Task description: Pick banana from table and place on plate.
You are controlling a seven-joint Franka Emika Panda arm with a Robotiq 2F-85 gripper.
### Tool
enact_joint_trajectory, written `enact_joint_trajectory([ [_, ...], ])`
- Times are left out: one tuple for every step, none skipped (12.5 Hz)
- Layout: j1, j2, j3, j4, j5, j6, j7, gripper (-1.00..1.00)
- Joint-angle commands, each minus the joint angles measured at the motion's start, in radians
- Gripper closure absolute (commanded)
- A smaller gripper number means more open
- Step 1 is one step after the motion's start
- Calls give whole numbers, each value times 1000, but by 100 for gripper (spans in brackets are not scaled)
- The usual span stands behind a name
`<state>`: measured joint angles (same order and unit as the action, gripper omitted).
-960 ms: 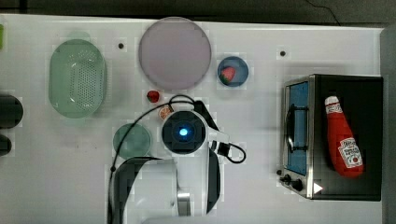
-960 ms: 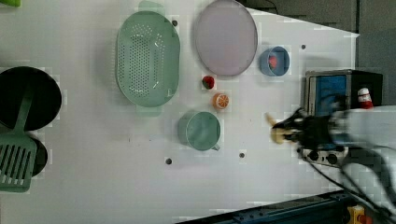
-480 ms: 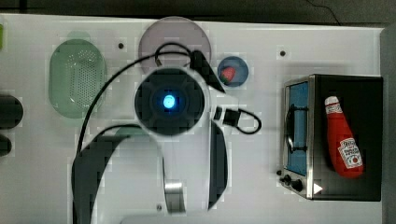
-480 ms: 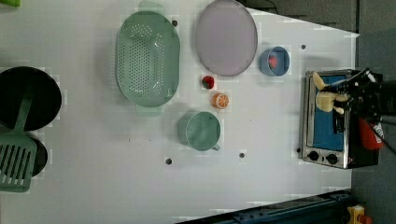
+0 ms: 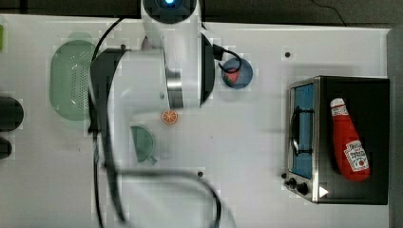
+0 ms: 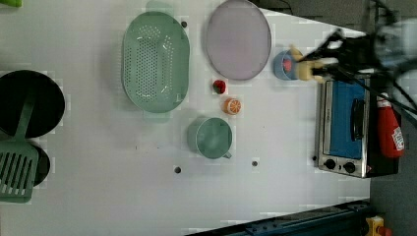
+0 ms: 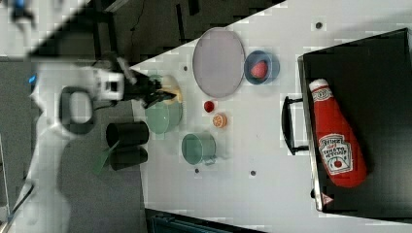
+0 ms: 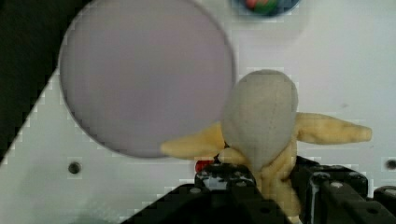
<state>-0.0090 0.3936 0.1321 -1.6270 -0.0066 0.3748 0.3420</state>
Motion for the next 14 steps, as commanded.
enact_joint_trajectory([
  [23, 130, -22, 132, -1, -4, 16, 49],
  [27, 184, -22, 178, -1, 11, 16, 49],
  [32, 233, -22, 216, -1, 40, 16, 49],
  [37, 278, -22, 248, -2, 80, 16, 49],
  [42, 320, -22, 275, -2, 127, 17, 49],
  [46, 354, -23, 296, -3, 164, 16, 49],
  [49, 383, -25, 309, -5, 191, 17, 49],
  [51, 404, -29, 316, -13, 213, 17, 49],
  [52, 421, -38, 320, -31, 243, 17, 43],
  [52, 433, -44, 321, -44, 271, 17, 24],
  [52, 440, -45, 320, -45, 284, 17, 1],
  [53, 441, -45, 320, -44, 285, 17, -21],
  [53, 442, -45, 322, -44, 297, 17, -44],
  [54, 442, -44, 321, -44, 289, 17, -67],
])
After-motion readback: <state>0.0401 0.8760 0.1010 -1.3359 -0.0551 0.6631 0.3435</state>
